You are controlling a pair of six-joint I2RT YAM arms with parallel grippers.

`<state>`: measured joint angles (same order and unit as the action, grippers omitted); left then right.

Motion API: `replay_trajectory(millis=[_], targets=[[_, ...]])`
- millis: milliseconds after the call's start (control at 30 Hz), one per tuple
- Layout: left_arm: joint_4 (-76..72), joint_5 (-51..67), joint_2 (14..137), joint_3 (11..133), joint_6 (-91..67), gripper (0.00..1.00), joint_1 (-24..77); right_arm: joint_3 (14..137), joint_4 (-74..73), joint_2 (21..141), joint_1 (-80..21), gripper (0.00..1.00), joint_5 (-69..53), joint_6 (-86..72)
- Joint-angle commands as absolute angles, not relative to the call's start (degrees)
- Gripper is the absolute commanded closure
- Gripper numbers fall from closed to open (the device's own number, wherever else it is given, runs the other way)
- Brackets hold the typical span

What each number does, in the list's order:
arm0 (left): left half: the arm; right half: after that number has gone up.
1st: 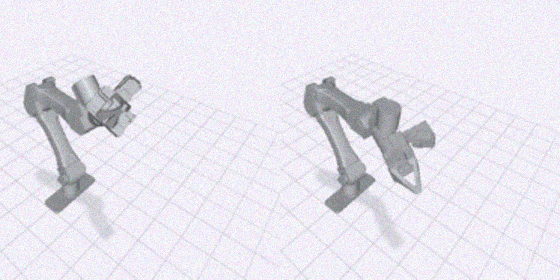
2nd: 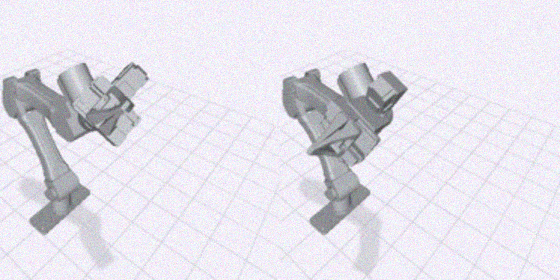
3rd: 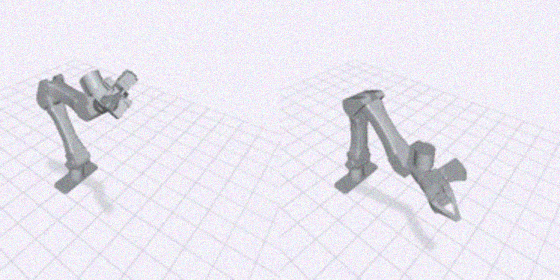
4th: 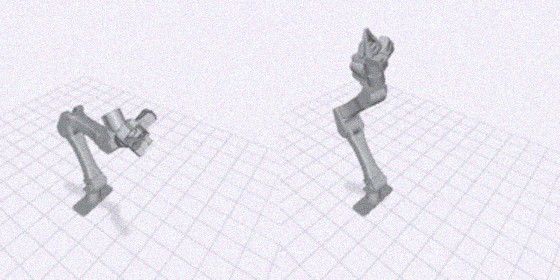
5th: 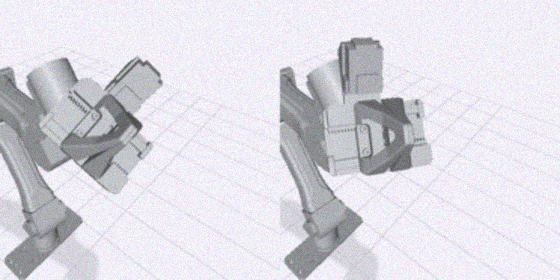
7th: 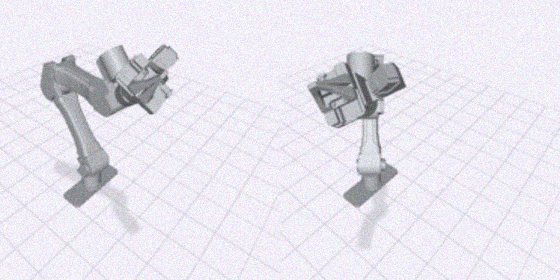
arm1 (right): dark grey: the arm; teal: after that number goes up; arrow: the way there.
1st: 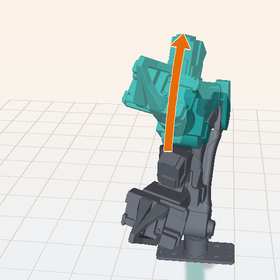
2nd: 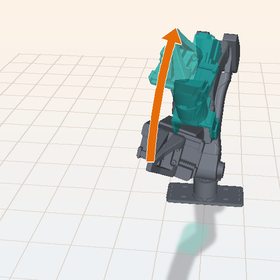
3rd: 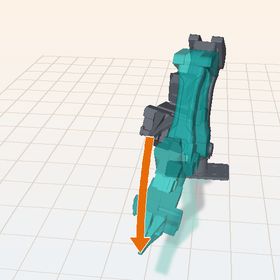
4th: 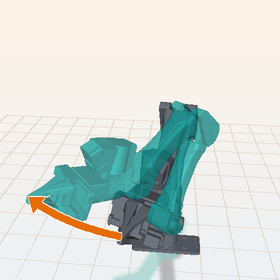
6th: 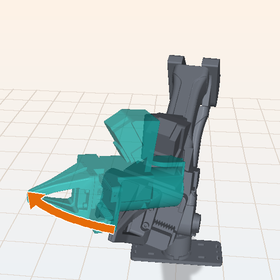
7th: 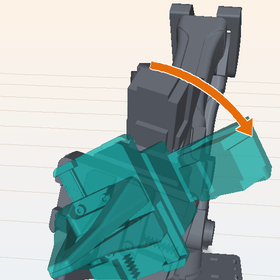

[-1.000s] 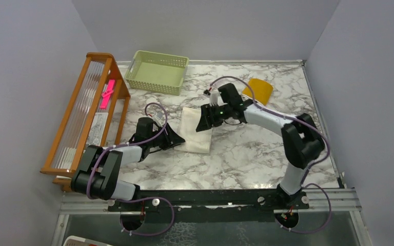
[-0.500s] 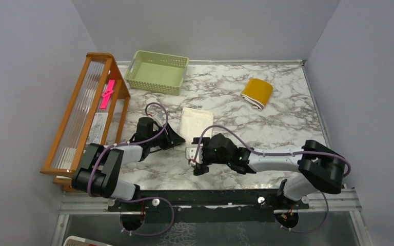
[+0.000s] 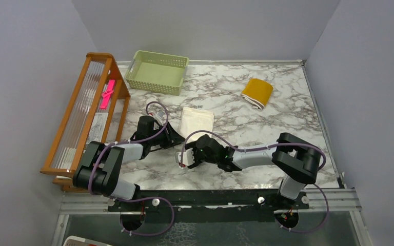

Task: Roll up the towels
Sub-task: Roll the towel at the center of the board.

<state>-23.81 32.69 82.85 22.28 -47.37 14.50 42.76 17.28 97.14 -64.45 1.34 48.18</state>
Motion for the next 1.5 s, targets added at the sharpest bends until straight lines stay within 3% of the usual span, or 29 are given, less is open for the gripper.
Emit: replay_trajectory(millis=[0, 267, 400, 433, 467, 567, 867, 1033, 1333, 1467], targets=[[-18.39, 28.53, 85.70, 22.19, -43.90, 0.59, 14.68, 45.71, 14.65, 100.60, -64.68, 0.48, 4.71, 49.41], [-17.23, 28.71, 85.18, 22.69, -43.65, 0.59, 14.68, 48.66, 8.96, 105.07, -64.60, 0.58, 6.57, 44.20], [-15.10, 28.61, 84.04, 23.81, -43.42, 0.59, 14.68, 50.38, 5.41, 105.97, -63.86, 0.76, 4.35, 39.84], [-14.54, 28.53, 83.67, 24.04, -43.35, 0.29, 14.68, 50.98, 4.39, 106.32, -63.58, 0.82, 3.62, 38.59], [-14.01, 28.55, 83.23, 24.31, -43.33, 0.55, 14.64, 51.48, 3.72, 106.59, -63.14, 0.88, 2.73, 37.46], [-10.94, 29.16, 81.27, 25.97, -42.94, 0.59, 14.35, 52.23, 3.39, 105.64, -61.40, 0.99, -1.25, 32.68], [9.18, 30.87, 70.30, 38.62, -34.90, 0.54, 7.12, 51.89, 7.36, 96.13, -55.88, 0.99, -14.18, 7.54], [10.24, 33.82, 65.29, 38.62, -32.79, 0.53, 5.54, 53.44, 8.13, 93.43, -51.54, 0.99, -26.52, -4.55], [3.19, 36.59, 60.32, 33.83, -35.89, 0.50, 6.69, 64.87, 4.78, 111.17, -37.93, 0.99, -62.55, -25.04], [2.15, 34.67, 59.99, 32.71, -36.83, 0.47, 8.45, 68.26, 5.01, 118.77, -37.01, 0.99, -68.11, -30.34]])
